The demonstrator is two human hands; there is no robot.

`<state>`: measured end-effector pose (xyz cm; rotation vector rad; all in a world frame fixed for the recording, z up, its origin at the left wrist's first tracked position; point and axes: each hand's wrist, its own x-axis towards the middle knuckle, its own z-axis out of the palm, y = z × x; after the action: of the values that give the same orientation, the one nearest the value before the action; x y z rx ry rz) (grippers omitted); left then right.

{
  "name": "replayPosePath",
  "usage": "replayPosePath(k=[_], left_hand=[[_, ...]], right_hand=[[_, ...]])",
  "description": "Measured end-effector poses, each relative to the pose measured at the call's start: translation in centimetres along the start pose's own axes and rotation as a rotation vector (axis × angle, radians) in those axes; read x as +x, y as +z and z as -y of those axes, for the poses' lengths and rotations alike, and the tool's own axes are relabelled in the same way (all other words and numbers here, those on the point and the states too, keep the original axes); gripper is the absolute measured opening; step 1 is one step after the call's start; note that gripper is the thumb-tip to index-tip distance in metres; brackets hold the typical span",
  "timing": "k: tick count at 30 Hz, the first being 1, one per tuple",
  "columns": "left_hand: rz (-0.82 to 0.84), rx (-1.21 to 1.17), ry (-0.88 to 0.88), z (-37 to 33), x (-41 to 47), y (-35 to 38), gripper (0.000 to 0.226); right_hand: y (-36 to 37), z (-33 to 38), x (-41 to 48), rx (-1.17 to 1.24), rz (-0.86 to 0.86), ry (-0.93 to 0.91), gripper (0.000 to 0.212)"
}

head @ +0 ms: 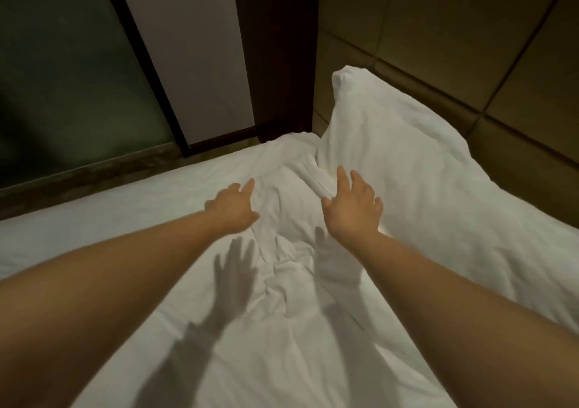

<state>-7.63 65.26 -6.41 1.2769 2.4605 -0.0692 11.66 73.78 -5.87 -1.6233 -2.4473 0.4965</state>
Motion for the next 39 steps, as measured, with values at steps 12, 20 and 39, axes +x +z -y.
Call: replayPosePath(k=[12,20,39], left_hand=[[0.122,0.185,0.331,-10.1,-13.4,9.2,0.078],[0.381,0.277,0.570,-15.5,-22.3,18.4,0.093],[0.325,0.585,0.588,-25.2,-30.6,25.7,0.024]], right_hand=[[3.0,-9.9,-17.8,0.079,0.094,0.137,0.066],[7.4,-19.9,-31.8,0.080,0.285,0.286,0.070],[9.7,-33.0,-43.2,1.346,-0.022,1.155,0.078]])
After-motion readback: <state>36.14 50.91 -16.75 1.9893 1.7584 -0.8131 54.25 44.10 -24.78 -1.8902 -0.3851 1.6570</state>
